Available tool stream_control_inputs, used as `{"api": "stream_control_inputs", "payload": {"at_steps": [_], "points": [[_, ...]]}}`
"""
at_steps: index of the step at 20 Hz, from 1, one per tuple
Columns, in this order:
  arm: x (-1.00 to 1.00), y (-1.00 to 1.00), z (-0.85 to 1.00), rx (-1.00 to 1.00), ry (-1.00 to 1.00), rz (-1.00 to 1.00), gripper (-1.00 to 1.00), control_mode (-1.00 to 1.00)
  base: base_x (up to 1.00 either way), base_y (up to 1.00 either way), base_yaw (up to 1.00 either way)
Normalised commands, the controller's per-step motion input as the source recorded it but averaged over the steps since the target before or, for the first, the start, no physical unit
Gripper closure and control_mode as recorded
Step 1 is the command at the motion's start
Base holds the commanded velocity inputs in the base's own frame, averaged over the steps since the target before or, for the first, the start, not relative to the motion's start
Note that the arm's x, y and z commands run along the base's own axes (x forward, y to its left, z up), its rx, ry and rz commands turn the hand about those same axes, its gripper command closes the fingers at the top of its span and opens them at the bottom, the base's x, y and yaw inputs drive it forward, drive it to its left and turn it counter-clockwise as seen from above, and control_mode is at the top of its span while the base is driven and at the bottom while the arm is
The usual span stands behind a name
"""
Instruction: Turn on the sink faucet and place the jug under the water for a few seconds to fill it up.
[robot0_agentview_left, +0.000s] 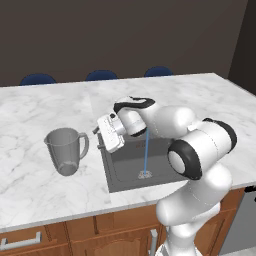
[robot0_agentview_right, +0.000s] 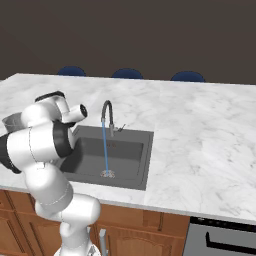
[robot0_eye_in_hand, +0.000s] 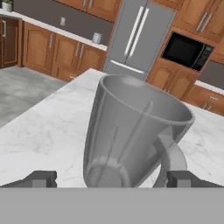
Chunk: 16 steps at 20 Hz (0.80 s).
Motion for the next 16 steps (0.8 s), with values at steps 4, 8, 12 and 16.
{"api": "stream_control_inputs", "payload": {"at_steps": [4, 8, 12, 16], "points": [[0.37, -0.01, -0.04, 0.0, 0.0, 0.01, -1.0, -1.0, 0.0, 0.0, 0.0], [0.31, 0.0, -0.16, 0.0, 0.01, 0.03, -1.0, -1.0, 0.0, 0.0, 0.0], [0.25, 0.01, -0.25, 0.0, 0.03, 0.07, -1.0, -1.0, 0.0, 0.0, 0.0], [0.34, 0.01, -0.25, 0.0, 0.04, 0.08, -1.0, -1.0, 0.0, 0.0, 0.0]]}}
